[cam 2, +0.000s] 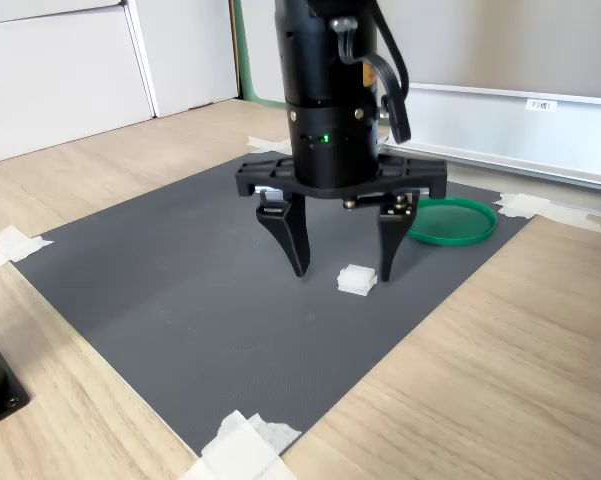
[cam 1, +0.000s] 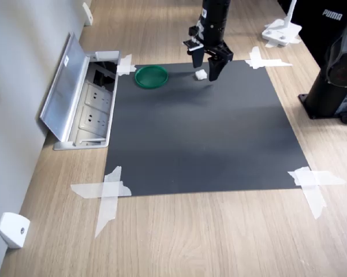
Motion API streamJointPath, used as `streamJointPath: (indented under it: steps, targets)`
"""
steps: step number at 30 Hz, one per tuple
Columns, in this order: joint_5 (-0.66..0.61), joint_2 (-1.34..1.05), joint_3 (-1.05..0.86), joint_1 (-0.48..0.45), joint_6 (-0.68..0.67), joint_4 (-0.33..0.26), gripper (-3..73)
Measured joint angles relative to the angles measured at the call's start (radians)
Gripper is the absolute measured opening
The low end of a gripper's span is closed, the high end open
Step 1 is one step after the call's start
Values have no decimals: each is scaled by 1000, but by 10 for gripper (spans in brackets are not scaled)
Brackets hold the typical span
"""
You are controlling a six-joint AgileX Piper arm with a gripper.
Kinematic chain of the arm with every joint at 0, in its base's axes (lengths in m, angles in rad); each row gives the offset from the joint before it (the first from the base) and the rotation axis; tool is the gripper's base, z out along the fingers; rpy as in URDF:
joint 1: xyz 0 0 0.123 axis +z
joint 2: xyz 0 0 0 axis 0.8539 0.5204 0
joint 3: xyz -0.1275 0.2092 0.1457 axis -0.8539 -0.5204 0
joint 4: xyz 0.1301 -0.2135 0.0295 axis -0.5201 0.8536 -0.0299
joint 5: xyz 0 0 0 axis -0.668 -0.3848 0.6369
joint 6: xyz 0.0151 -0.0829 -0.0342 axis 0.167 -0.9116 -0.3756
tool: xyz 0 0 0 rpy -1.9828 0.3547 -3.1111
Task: Grasp a white terminal and put it on the green lid.
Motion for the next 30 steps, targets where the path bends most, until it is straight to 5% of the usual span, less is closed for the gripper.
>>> streamJointPath:
  steps: [30]
  targets:
    - [-1,47,41,38,64,19,679]
